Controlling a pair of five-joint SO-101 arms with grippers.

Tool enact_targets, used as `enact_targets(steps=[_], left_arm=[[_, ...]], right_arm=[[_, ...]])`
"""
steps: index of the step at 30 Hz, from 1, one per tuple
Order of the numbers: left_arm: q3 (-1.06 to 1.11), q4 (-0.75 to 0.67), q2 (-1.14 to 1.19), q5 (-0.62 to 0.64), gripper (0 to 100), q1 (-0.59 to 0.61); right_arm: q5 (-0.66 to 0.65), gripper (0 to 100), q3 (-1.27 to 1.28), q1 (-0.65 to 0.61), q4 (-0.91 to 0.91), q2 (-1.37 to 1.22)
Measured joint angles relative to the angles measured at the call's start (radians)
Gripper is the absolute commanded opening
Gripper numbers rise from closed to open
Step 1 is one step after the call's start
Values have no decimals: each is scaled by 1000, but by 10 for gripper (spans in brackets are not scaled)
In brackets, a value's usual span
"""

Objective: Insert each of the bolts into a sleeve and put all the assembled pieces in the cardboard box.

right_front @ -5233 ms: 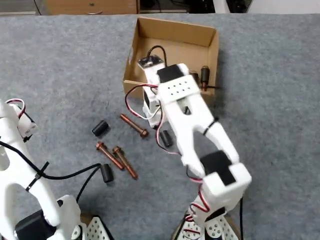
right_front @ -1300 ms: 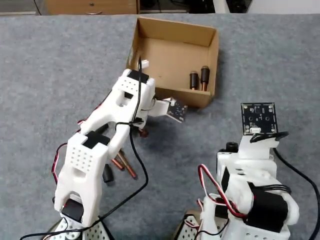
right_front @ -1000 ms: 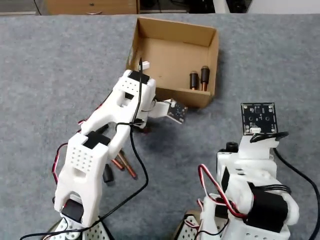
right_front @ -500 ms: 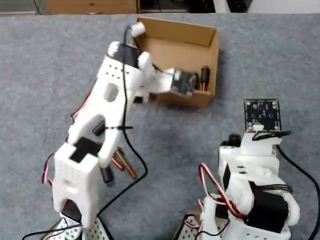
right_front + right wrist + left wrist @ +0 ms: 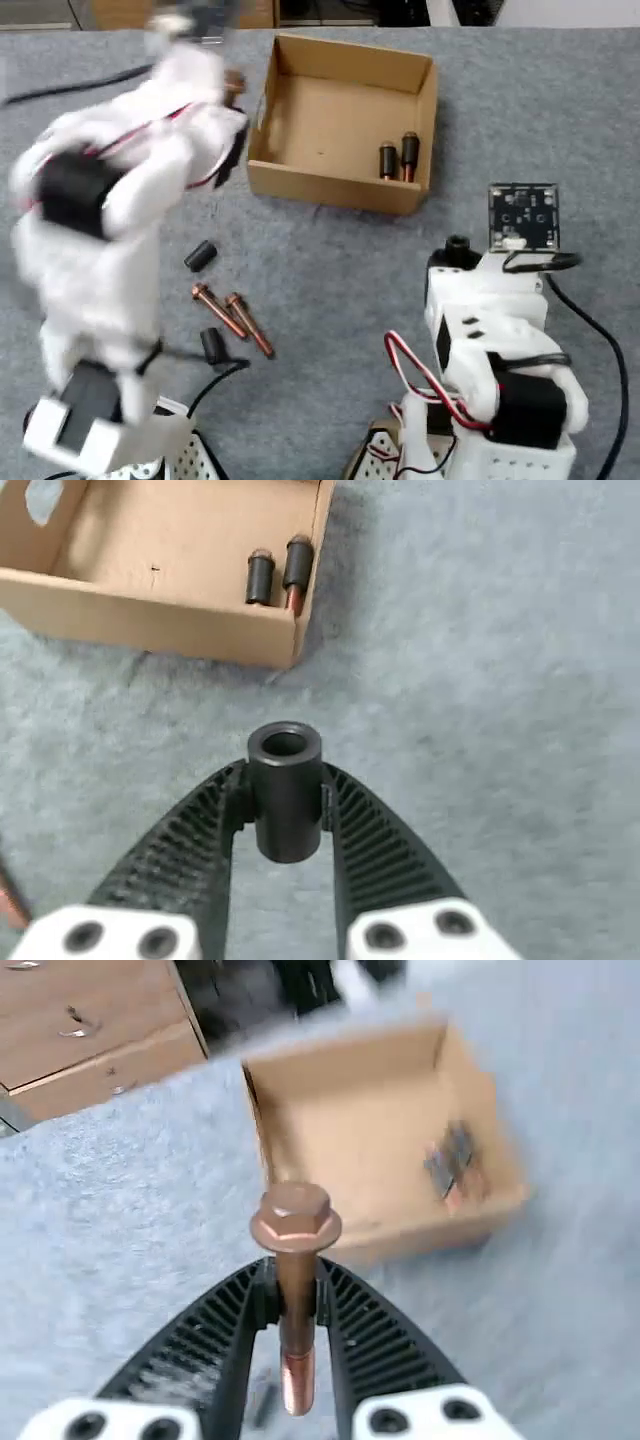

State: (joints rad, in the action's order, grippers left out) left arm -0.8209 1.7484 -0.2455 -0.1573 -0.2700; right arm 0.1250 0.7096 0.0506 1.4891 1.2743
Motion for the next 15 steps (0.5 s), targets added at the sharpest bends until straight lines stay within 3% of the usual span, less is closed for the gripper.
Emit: enact_targets(steps=[6, 11, 15], left_arm=[[32, 0, -259, 302, 19, 11], [192, 0, -348, 431, 19, 14], [344, -123, -384, 482, 18, 14]], right_arm=[[49, 2, 141, -199, -107, 176], [58, 2, 279, -396, -204, 471], [60, 2, 364, -477, -210, 531]])
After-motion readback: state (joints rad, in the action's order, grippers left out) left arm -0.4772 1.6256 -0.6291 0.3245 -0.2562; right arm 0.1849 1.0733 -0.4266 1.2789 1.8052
